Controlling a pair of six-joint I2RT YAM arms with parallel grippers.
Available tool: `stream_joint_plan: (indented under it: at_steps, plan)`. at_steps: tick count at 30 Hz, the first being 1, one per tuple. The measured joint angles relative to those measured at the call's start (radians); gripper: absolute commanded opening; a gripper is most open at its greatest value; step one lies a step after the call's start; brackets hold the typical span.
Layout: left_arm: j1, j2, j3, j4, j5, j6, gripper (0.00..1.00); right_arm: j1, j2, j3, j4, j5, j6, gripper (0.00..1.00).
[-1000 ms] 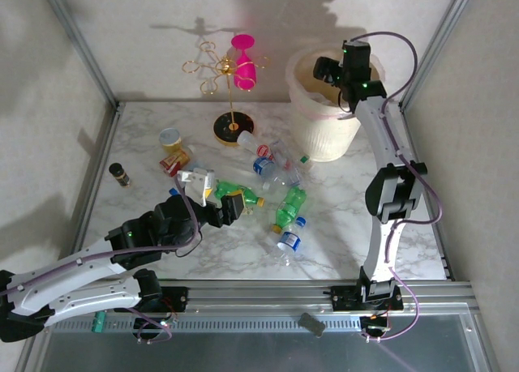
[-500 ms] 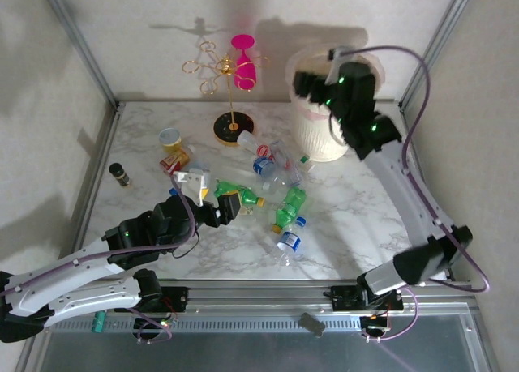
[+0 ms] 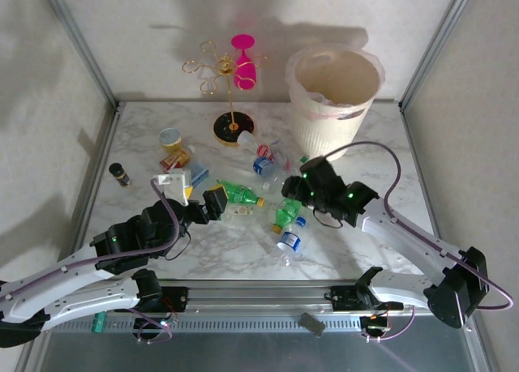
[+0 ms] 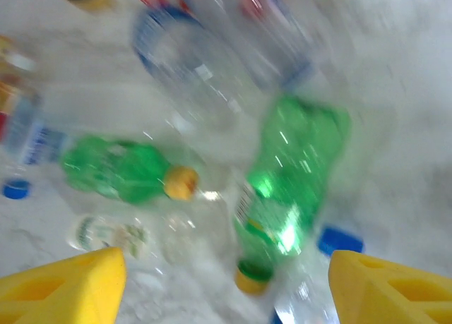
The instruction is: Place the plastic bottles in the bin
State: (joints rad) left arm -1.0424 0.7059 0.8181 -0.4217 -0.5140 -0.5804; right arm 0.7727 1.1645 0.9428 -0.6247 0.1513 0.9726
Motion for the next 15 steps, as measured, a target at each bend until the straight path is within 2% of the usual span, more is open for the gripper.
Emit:
stream_joint_plan:
  at_steps: [4,9,15]
  plan:
    - [0.0,0.019,-0.003,0.002,-0.003,0.0,0.94,0.027,-0.055,-0.127,-0.023,-0.014,0.122,0.92]
    - [0.0,0.033,-0.003,0.001,-0.002,0.002,0.94,0.05,-0.118,-0.265,-0.002,-0.058,0.24,0.9]
    - [0.0,0.03,-0.003,0.001,0.006,0.008,0.94,0.108,-0.061,-0.33,0.098,-0.13,0.307,0.9]
